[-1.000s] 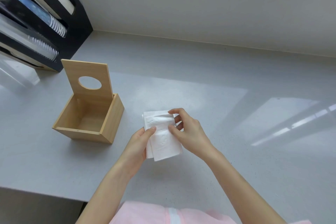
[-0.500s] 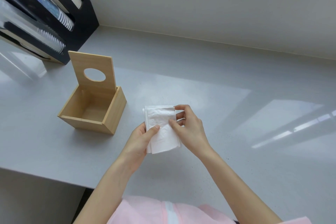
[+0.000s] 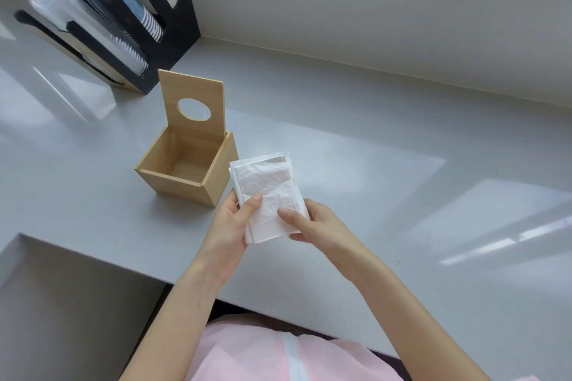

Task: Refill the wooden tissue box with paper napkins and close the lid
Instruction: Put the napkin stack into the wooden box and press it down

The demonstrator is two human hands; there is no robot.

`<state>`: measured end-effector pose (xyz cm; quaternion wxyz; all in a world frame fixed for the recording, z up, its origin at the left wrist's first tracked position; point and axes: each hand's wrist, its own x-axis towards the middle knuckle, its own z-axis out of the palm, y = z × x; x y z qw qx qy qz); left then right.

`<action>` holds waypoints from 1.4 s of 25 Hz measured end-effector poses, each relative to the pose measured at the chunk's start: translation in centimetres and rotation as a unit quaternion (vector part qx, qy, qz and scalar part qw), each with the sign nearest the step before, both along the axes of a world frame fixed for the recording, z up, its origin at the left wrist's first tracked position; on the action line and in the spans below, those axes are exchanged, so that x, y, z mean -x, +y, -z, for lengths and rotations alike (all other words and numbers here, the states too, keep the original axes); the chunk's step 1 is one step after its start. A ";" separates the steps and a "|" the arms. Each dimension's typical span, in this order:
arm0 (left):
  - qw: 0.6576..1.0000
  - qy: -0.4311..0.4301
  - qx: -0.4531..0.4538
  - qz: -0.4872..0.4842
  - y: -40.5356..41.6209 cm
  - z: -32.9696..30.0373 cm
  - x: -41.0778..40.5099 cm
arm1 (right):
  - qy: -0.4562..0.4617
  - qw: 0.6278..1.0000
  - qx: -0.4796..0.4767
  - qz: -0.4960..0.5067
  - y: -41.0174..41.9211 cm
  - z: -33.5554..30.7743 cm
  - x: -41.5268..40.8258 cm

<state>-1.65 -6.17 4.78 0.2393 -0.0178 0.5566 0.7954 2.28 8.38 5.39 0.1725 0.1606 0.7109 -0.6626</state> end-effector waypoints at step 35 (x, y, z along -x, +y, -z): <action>0.756 0.369 0.534 0.087 -13.4 -0.5 16.0 | 0.123 0.870 -0.477 0.005 -11.6 -1.6 13.5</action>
